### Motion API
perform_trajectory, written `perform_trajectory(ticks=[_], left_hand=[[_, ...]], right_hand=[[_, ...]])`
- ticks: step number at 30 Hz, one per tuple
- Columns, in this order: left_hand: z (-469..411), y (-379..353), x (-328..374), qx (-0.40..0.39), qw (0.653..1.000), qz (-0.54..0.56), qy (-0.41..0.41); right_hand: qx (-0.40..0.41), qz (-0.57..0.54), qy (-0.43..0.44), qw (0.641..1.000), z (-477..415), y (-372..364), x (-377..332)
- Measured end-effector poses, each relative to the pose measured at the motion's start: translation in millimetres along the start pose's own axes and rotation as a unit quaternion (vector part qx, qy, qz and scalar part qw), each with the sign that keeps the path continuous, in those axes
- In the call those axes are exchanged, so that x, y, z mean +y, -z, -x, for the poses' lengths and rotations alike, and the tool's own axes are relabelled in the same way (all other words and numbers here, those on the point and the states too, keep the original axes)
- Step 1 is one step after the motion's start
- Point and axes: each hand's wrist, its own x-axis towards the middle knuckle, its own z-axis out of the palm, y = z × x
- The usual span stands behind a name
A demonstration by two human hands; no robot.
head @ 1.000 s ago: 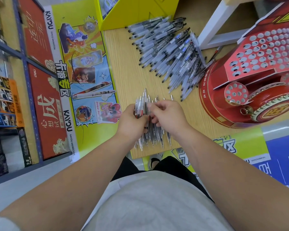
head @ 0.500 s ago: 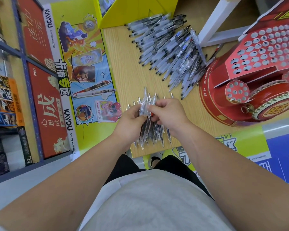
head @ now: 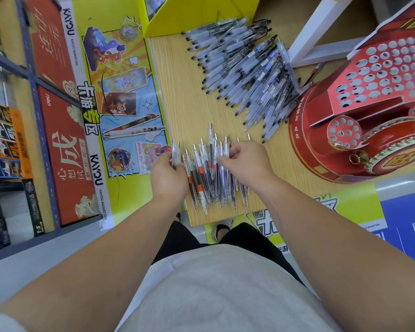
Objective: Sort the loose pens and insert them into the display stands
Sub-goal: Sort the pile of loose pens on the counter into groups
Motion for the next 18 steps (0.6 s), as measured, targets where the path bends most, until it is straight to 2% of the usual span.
perform_trajectory(ticks=[5, 13, 18], left_hand=[[0, -8, 0, -0.013, 1.000, -0.018, -0.021], [6, -3, -3, -0.011, 0.999, -0.029, -0.027], [8, -3, -11, -0.016, 0.999, -0.032, -0.032]], right_hand=[[0.005, 0.005, 0.017, 1.000, 0, 2, 6], [0.096, 0.046, 0.030, 0.994, 8, 10, 43], [0.084, 0.023, 0.033, 0.996, 10, 9, 49]])
